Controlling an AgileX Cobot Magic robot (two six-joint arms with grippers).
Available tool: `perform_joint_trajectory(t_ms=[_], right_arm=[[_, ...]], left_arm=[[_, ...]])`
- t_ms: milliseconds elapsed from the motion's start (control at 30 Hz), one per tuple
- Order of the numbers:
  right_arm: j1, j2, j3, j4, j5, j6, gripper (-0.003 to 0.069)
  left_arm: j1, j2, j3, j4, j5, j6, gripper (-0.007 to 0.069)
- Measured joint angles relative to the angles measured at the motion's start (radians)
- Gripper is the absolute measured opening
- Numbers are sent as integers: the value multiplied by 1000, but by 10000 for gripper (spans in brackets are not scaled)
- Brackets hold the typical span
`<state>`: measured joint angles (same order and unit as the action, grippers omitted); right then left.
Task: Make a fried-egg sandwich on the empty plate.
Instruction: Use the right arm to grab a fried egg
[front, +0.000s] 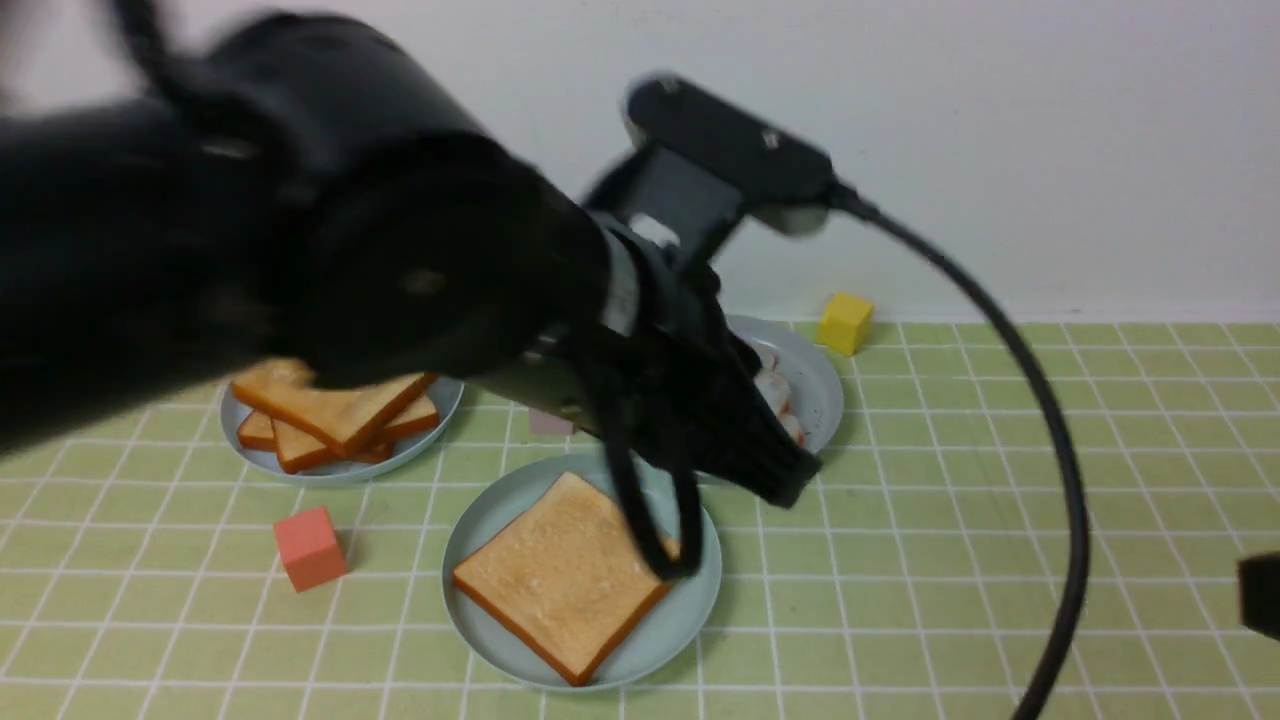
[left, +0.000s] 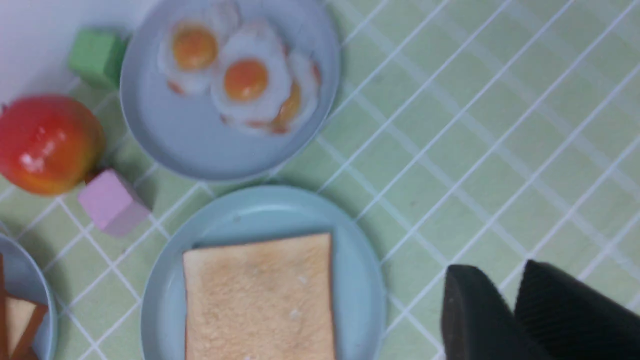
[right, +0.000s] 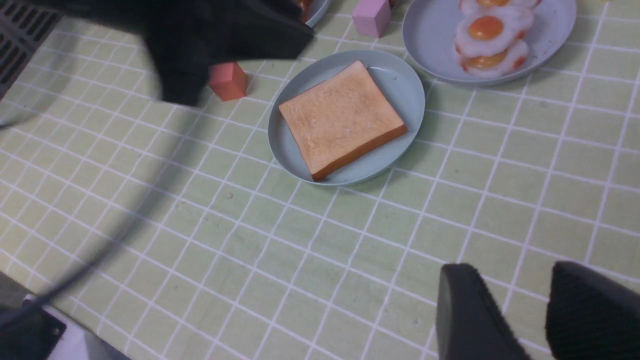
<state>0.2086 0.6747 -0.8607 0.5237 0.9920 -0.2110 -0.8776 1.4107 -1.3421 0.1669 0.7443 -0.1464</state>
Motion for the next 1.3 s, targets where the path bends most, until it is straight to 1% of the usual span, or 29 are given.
perform_joint_trajectory(t_ms=[33, 67, 200, 400, 467, 533, 600, 667, 833, 900, 1000, 1133, 1300], right_arm=[[0, 54, 0, 14, -21, 0, 281], [0, 111, 0, 19, -44, 0, 286], [0, 269, -1, 40, -120, 0, 289], [0, 547, -21, 151, -308, -13, 290], [0, 638, -55, 176, -333, -28, 290], [0, 700, -86, 192, -341, -34, 290], [0, 827, -164, 207, -351, -38, 290], [0, 949, -255, 226, -358, -42, 290], [0, 1123, -419, 244, -364, -42, 295], [0, 1175, -467, 246, -365, -42, 304], [-13, 1281, -578, 257, -356, -42, 349], [-28, 1395, -697, 276, -327, -42, 389], [-29, 1500, -810, 285, -296, -42, 398]], left_arm=[[-16, -99, 30, -4, 1, -33, 18], [-22, -198, 75, -10, 2, -64, -13], [-23, -444, 241, -18, -24, -122, -13], [-23, -826, 585, -17, -218, -197, -13], [-23, -893, 655, -10, -269, -204, -13], [-23, -914, 689, -5, -299, -207, -13], [-23, -935, 727, 0, -338, -226, -13], [-23, -931, 736, 2, -367, -250, -13], [-23, -909, 736, 4, -412, -262, -13], [-23, -901, 736, 5, -422, -262, -13], [-23, -896, 737, 7, -434, -265, -13], [-23, -896, 738, 8, -439, -265, -13], [-23, -890, 738, 11, -469, -265, -13]])
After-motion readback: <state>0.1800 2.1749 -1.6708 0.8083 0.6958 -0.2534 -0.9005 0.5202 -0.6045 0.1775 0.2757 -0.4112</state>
